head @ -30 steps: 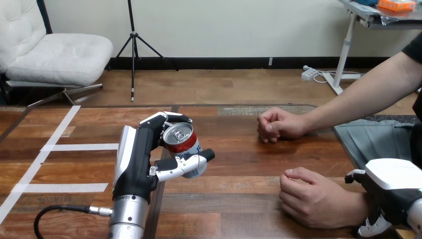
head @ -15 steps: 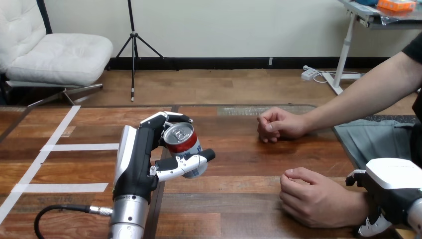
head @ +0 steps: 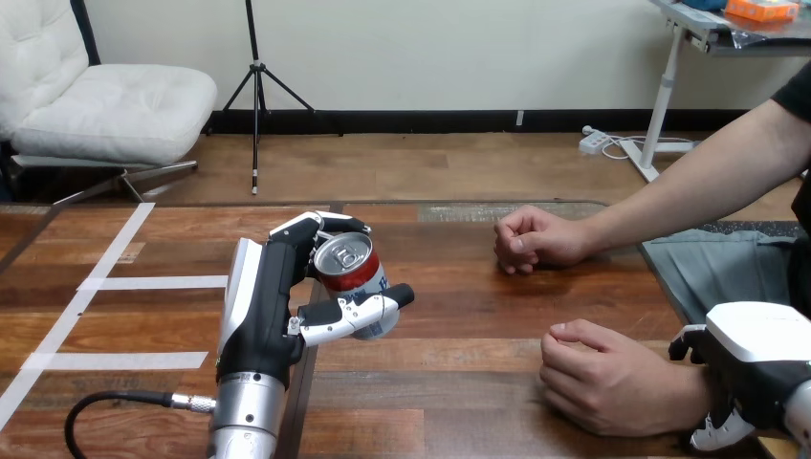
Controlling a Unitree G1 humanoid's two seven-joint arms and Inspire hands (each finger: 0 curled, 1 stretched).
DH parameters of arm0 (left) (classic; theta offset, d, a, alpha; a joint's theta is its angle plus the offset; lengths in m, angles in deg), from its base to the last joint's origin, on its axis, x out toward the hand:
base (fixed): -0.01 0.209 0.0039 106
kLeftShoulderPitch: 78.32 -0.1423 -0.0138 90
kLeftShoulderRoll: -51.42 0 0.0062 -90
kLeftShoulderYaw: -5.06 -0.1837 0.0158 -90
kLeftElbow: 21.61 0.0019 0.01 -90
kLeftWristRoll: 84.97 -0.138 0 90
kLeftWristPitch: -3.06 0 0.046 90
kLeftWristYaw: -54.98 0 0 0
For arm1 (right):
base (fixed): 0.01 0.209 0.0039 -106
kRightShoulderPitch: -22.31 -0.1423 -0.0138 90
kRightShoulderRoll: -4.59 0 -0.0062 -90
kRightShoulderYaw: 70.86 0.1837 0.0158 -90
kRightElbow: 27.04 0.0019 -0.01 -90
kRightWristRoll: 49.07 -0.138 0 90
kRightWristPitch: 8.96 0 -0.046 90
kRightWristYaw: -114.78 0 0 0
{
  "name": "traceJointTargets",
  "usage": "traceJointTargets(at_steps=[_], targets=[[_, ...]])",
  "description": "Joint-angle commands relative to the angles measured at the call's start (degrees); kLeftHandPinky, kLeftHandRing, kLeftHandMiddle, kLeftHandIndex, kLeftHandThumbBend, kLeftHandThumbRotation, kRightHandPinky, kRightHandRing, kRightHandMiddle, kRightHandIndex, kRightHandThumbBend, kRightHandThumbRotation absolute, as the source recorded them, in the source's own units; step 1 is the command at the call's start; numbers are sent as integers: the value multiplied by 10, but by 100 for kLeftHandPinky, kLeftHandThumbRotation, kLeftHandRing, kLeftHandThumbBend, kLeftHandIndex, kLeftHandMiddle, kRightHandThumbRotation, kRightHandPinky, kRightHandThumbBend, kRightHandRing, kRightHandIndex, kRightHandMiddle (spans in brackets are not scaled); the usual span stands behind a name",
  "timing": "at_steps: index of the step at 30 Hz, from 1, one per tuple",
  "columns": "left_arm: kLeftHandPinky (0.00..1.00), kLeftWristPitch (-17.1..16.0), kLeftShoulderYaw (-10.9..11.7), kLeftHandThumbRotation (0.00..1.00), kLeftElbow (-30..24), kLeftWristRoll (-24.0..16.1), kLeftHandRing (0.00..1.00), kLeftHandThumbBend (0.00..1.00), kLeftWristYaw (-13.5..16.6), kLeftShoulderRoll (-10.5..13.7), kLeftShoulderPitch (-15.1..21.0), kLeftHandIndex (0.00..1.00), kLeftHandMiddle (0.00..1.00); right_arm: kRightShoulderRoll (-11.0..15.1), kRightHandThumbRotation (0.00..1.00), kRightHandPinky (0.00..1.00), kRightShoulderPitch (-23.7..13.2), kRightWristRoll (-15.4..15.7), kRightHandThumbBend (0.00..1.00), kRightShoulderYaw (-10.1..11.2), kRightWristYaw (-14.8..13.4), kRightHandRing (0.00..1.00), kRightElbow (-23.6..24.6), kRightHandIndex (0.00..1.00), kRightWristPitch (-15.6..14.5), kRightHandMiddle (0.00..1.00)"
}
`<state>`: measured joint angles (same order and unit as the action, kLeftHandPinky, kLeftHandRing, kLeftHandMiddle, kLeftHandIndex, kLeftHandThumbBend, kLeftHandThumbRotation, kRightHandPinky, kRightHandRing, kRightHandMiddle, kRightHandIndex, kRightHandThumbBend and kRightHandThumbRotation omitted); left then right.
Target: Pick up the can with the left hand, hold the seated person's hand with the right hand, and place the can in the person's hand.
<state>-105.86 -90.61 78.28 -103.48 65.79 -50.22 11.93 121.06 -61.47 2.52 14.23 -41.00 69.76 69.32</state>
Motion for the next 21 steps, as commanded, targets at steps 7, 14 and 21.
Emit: traceJointTargets(at_steps=[7,14,21], targets=[[46,-3,9,0,-43,9,43,70,-2,1,28,56,45,-5,0,56,9,-8,83,-13,2,72,-50,77,-18,77],[47,-1,9,0,-45,7,43,69,-2,1,27,56,45,-7,0,56,5,-7,83,-16,-1,72,-58,76,-18,77],[47,1,9,0,-48,6,43,70,-2,1,26,56,45,-6,0,55,4,-7,82,-20,-1,71,-62,76,-17,77]])
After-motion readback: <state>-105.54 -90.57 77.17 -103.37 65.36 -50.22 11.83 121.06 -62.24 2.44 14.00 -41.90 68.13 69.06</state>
